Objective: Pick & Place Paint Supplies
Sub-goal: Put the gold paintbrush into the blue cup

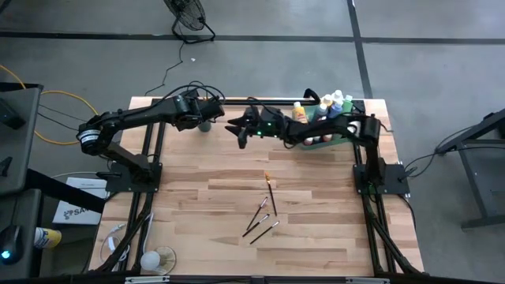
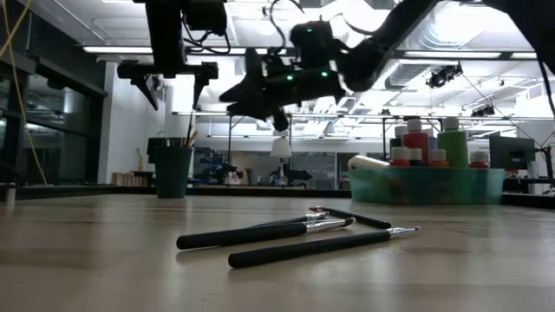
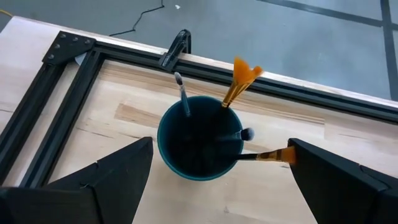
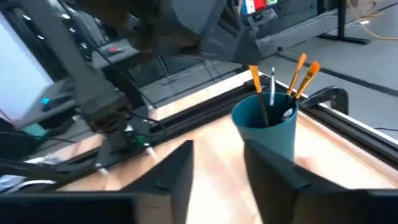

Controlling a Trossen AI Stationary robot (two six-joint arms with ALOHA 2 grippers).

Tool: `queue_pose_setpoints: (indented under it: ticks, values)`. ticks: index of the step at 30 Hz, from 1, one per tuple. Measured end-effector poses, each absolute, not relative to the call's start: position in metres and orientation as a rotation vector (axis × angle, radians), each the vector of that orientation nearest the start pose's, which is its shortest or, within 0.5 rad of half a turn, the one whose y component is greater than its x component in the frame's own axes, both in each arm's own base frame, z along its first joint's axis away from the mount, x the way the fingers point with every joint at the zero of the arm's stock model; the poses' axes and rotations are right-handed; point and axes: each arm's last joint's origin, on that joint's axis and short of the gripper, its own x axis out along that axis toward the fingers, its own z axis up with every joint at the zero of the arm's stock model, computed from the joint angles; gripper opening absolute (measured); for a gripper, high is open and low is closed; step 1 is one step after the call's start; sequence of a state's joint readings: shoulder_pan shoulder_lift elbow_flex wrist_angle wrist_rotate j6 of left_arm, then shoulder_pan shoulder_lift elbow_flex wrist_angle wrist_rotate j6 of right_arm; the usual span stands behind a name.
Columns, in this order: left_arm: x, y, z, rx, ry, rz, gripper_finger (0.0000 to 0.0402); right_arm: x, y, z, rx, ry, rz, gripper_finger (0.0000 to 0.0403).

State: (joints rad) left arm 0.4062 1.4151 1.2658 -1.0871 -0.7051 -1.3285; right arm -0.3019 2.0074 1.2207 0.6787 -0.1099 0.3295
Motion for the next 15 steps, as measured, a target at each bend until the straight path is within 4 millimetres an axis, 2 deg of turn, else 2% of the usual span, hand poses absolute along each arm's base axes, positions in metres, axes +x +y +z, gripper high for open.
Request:
queue_pose_setpoints:
  ticks: [4,8,15]
  values:
    - [0.231,0.120,0.302,-0.829,0.428,1.607,0.0363,0.440,-0.137,0.195,0.338,0.092,-0.268,0.0078]
    - [0.231,0.120,0.303,-0.828,0.427,1.607,0.0363,0.451,-0.151,0.190,0.413,0.057,-0.334,0.0012]
    - [0.232,0.120,0.303,-0.834,0.414,1.601,0.0363,0.468,-0.165,0.190,0.480,0.001,-0.355,0.0002]
